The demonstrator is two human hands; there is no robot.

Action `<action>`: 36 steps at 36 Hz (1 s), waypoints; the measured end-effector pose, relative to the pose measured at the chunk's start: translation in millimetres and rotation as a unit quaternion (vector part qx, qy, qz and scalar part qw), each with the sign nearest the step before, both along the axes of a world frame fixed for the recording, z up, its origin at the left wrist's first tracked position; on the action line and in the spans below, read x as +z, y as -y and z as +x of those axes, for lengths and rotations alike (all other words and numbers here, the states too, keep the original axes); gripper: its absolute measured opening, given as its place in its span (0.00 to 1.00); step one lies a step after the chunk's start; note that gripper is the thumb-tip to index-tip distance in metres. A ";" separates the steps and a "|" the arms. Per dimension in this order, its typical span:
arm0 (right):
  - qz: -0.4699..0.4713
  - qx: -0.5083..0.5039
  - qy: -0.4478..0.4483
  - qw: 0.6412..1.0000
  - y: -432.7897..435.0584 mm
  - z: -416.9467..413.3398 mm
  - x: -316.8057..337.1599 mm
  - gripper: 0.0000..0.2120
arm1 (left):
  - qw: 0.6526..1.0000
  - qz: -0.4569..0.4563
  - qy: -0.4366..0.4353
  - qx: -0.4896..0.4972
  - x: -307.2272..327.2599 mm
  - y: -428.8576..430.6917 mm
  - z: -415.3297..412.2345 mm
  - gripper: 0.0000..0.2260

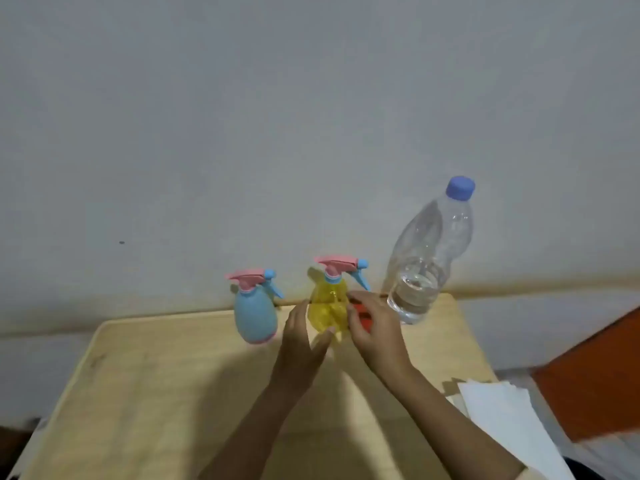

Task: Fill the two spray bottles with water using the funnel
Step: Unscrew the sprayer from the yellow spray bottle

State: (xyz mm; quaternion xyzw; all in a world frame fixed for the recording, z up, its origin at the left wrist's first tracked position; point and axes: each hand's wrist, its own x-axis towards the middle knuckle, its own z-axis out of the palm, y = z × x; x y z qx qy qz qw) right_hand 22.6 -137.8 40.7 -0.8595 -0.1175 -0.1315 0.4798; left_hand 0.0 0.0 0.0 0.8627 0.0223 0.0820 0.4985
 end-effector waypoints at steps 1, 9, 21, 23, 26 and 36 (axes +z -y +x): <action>-0.005 0.000 -0.014 1.000 -3.7 3.7 -8.7 0.15 | 1.000 0.006 -0.005 0.000 -8.0 0.9 2.5 0.41; 0.066 -0.078 -0.014 0.995 -47.0 33.7 -36.8 0.19 | 0.993 0.059 -0.067 -0.074 -56.5 7.7 55.2 0.37; 0.280 -0.079 -0.095 0.952 -37.2 40.7 -3.5 0.03 | 0.999 -0.001 0.040 0.000 -40.1 0.8 30.9 0.38; 0.281 -0.054 -0.101 0.953 -30.2 39.2 5.5 0.04 | 0.998 0.007 0.055 -0.021 -34.1 -2.1 27.7 0.41; 0.291 -0.025 -0.114 0.949 -21.1 36.6 23.8 0.05 | 0.994 0.032 0.078 -0.063 -18.3 -6.6 18.9 0.41; 0.374 0.003 -0.176 0.910 -16.9 12.1 59.2 0.08 | 0.988 -0.006 0.020 -0.155 28.7 -22.2 -8.0 0.40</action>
